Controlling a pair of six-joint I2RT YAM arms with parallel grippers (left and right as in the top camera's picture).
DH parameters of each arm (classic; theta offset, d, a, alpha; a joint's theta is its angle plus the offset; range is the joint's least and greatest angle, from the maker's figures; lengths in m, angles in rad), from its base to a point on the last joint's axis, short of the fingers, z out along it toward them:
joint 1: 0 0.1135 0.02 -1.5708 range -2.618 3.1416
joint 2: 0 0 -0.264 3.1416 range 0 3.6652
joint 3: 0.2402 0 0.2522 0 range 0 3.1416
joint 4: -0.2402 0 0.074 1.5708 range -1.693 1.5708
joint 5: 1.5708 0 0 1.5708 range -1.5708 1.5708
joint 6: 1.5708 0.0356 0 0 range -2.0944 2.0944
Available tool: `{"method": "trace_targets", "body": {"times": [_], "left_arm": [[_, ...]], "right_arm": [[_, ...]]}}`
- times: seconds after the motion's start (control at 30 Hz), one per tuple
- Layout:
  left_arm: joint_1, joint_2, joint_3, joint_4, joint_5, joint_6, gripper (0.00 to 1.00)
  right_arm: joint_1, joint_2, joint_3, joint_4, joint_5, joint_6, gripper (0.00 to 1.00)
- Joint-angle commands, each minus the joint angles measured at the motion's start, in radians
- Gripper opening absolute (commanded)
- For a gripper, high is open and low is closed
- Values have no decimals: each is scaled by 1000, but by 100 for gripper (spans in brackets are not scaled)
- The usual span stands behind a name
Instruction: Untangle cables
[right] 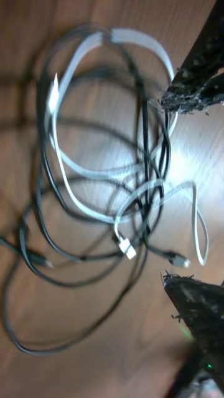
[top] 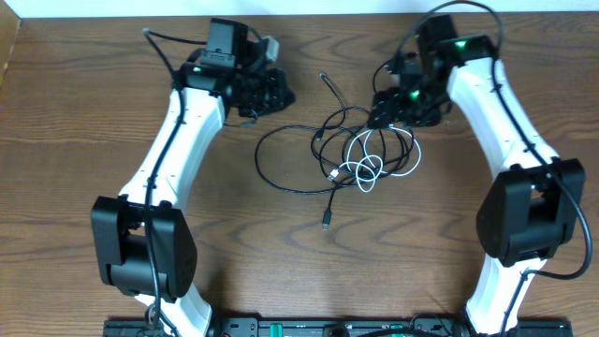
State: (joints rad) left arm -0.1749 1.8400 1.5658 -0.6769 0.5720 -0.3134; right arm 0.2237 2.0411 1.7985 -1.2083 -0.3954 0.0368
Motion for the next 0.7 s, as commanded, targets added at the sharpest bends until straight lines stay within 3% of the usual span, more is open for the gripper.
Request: {"method": "trace_targets", "body": {"times": [0.0, 0.33, 0.67], "left_arm": [[40, -16, 6, -11, -42, -39, 11], [70, -16, 6, -30, -42, -36, 13], [70, -16, 6, -33, -42, -36, 14]], "right_arm": [[33, 9, -29, -11, -38, -64, 87], [63, 9, -79, -76, -76, -295, 96], [99, 9, -262, 35, -227, -410, 98]]}}
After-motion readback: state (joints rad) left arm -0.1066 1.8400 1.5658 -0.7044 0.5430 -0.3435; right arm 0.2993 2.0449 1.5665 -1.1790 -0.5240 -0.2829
